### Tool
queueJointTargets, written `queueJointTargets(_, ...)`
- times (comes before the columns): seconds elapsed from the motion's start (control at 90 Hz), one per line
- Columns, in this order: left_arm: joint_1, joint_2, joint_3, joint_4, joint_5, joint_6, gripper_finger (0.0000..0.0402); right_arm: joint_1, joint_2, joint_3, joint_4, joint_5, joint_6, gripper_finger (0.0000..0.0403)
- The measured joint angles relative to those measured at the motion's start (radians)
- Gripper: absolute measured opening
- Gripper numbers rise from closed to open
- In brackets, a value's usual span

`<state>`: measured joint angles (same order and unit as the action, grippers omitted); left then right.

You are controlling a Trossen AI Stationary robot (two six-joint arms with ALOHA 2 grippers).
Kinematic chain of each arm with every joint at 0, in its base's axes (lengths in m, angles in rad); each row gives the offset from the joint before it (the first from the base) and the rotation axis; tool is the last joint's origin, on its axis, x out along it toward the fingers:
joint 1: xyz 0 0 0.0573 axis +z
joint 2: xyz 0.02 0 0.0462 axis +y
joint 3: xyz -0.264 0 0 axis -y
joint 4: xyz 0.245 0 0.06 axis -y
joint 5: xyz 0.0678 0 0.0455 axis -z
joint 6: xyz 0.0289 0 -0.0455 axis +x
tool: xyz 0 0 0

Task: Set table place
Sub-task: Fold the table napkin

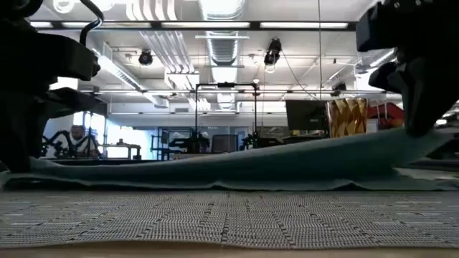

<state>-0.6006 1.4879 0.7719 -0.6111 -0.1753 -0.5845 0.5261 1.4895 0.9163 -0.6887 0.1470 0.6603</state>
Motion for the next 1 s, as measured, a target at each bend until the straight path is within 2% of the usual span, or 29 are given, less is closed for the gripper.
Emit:
queueJointTargets(0.167, 0.0, 0.0, 0.0, -0.001, -0.002, -0.001, 0.0002, 0.016, 0.006, 0.0, 0.032, -0.052, 0.068, 0.0)
queueJointTargets(0.522, 0.0, -0.001, 0.0, -0.023, -0.011, -0.005, 0.0001, 0.037, 0.02, -0.032, 0.096, -0.05, 0.174, 0.0)
queueJointTargets(0.767, 0.0, -0.002, 0.0, -0.034, 0.003, -0.013, 0.0012, 0.039, 0.079, -0.054, 0.105, -0.05, 0.219, 0.0002)
queueJointTargets(0.878, -0.001, -0.002, 0.0, -0.036, 0.01, -0.012, 0.0024, 0.039, 0.088, -0.055, 0.104, -0.077, 0.216, 0.0024)
queueJointTargets(1.0, -0.001, -0.002, 0.0, -0.04, 0.02, -0.013, 0.0054, 0.04, 0.089, -0.055, 0.102, -0.081, 0.214, 0.0069)
